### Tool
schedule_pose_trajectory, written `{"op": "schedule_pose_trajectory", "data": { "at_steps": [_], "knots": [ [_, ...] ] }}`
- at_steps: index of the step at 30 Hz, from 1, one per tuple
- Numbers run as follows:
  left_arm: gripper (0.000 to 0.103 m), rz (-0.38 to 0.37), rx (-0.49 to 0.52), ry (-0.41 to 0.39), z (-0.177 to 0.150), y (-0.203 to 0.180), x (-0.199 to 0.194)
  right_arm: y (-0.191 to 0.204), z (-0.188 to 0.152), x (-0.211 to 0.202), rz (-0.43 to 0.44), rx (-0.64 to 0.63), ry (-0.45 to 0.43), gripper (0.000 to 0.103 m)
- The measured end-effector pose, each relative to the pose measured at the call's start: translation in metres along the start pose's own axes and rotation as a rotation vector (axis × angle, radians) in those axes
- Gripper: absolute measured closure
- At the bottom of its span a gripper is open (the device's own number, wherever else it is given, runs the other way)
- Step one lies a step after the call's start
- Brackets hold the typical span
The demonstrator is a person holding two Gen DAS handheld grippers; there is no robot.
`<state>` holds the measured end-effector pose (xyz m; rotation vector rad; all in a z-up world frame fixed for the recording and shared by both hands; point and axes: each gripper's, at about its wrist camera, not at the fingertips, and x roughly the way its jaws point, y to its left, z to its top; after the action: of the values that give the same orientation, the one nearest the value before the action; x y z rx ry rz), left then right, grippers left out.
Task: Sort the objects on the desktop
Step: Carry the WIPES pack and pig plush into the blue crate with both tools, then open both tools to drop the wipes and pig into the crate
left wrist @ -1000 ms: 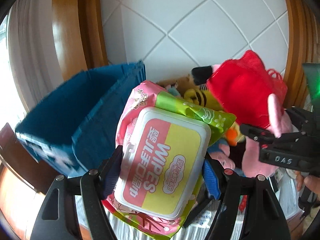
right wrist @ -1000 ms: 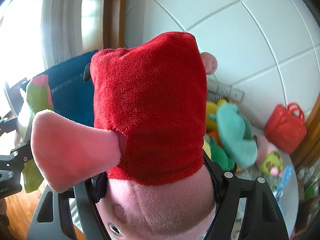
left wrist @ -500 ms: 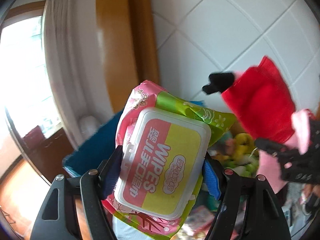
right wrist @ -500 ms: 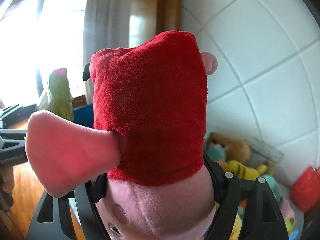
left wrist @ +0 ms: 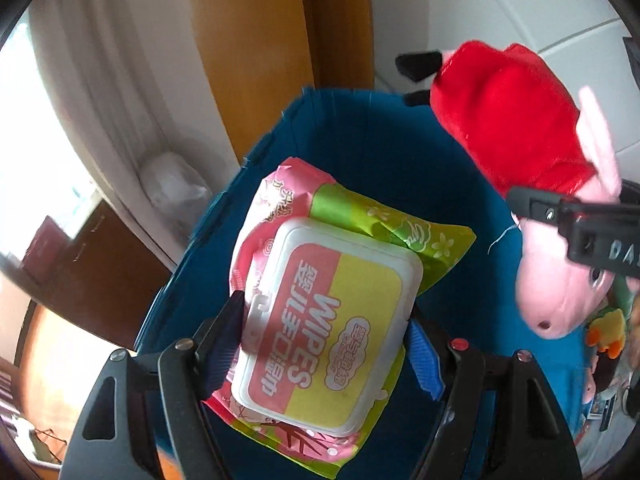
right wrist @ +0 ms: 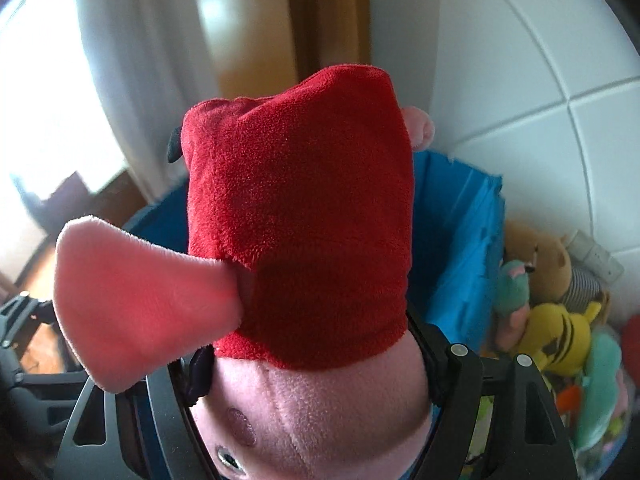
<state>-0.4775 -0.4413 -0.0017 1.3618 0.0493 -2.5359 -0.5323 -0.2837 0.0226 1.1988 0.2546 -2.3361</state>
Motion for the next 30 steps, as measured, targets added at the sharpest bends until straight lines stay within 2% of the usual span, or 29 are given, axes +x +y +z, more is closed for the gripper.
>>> {"op": "schedule_pose_trajectory", "data": {
  "at_steps": [4, 7, 13, 15, 19, 23, 30],
  "knots": [
    [0.030, -0.031, 0.053, 0.064, 0.040, -0.005, 0.064, -0.030, 0.015, 0.076, -0.104, 0.084, 0.119, 0.024],
    [0.030, -0.065, 0.074, 0.121, 0.061, -0.018, 0.111, -0.043, 0.013, 0.122, -0.172, 0.137, 0.209, 0.024],
    [0.030, -0.103, 0.136, 0.244, 0.062, -0.048, 0.198, -0.068, -0.016, 0.198, -0.210, 0.229, 0.368, 0.026],
    [0.031, -0.087, 0.154, 0.295, 0.057, -0.053, 0.222, -0.068, -0.022, 0.216, -0.265, 0.206, 0.414, 0.028],
    [0.031, -0.100, 0.162, 0.339, 0.052, -0.049, 0.248, -0.069, -0.030, 0.241, -0.283, 0.179, 0.475, 0.027],
    [0.029, -0.142, 0.144, 0.345, 0.056, -0.042, 0.255, -0.072, -0.038, 0.259, -0.321, 0.142, 0.523, 0.027],
    [0.029, -0.128, 0.138, 0.342, 0.041, -0.052, 0.239, -0.075, -0.035, 0.259, -0.318, 0.126, 0.498, 0.020]
  ]
}}
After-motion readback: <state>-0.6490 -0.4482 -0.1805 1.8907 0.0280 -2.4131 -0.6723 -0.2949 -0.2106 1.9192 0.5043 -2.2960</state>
